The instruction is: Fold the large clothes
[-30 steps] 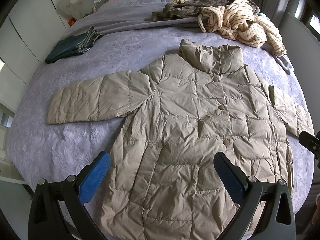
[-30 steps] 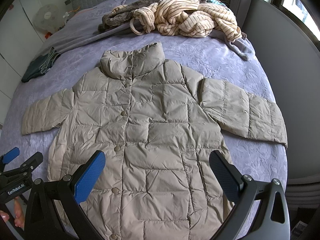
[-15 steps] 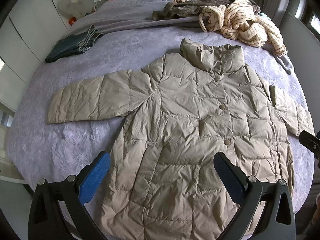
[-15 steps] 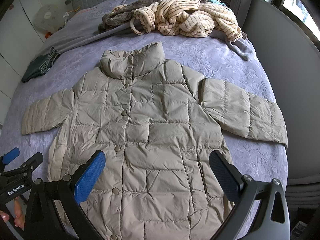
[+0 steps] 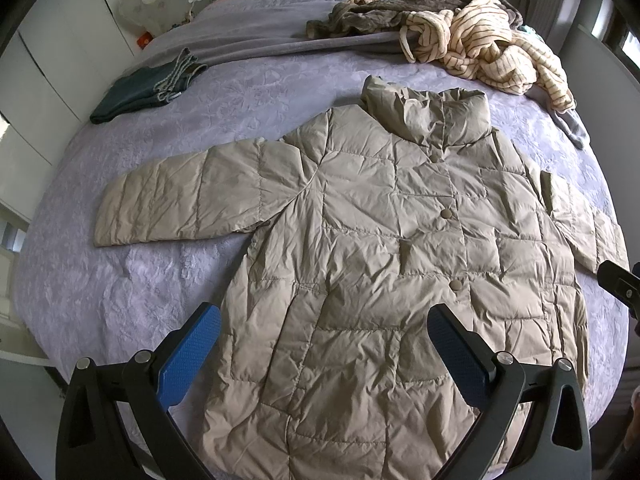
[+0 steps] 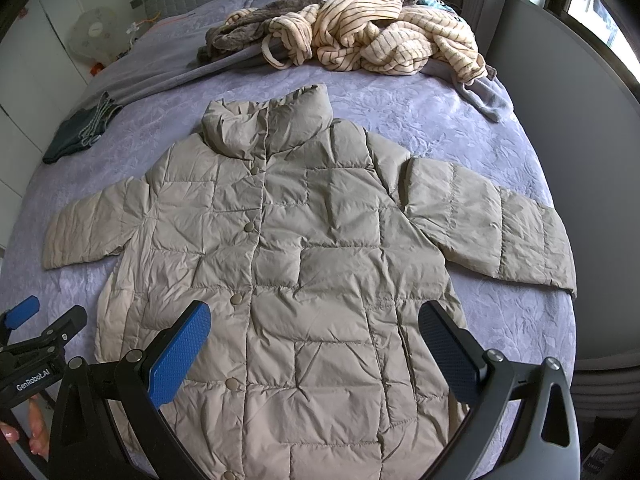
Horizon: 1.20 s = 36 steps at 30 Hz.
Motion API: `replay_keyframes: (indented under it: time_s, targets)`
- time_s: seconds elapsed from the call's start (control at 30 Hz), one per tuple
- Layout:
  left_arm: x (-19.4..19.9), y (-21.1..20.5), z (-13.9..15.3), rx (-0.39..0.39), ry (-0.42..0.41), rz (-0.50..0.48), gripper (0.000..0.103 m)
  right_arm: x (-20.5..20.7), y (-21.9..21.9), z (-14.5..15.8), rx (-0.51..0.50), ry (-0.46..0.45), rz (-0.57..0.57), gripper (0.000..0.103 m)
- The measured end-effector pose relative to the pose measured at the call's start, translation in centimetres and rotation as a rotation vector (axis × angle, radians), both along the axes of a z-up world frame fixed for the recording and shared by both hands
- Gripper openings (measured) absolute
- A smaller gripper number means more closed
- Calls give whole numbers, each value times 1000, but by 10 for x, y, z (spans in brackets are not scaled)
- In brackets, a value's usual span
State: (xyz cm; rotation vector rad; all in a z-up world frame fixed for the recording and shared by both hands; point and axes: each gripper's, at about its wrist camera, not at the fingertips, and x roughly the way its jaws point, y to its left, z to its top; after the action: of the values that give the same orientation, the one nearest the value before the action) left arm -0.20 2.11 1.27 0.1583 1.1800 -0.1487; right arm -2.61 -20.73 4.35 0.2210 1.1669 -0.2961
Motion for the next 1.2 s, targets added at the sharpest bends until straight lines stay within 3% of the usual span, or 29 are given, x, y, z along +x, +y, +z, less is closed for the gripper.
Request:
replay_keyframes:
  time_s: [0.53,0.73,0.9,1.07,1.2]
  targets:
    - [-4,8,-8,-10,17,3,103,3,3,-2,-9,17,6,103]
    - [14,20,-27,-58,58,17,103,20,3,-19,55,33,6,103]
    - [39,53,-52,-142,101,86,103,31,7,-38,152,15,-2,103]
    - [67,107,-81,-240,105,210,103,51,30,-66,170,27,30,103]
    - [93,163,-114,-374,100,341,103,74,53,-97,221,123,83,103]
